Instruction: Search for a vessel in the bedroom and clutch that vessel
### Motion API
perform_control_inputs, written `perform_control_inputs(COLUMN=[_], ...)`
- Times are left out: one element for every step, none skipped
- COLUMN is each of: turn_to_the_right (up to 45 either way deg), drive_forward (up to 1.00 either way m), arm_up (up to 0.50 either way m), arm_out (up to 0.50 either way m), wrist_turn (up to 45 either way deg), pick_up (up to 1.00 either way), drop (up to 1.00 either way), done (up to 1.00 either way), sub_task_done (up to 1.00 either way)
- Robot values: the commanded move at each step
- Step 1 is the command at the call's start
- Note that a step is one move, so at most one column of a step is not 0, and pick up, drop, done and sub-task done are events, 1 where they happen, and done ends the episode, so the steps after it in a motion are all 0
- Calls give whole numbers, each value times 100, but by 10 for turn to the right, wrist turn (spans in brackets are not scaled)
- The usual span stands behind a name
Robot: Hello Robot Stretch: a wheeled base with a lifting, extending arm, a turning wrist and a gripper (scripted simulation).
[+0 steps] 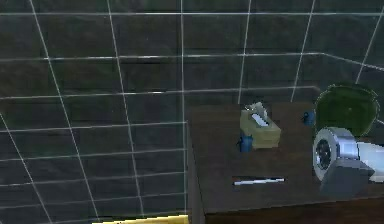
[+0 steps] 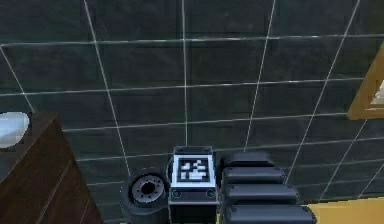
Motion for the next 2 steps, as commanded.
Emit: perform_control_inputs(turn_to_the_right=[450,0], drive_forward=[0,30], arm_up=[0,0], arm_out=[0,0], wrist_turn=[0,0], pick_up=[0,0], drop=[0,0], done=[0,0], sub_task_done=[0,0])
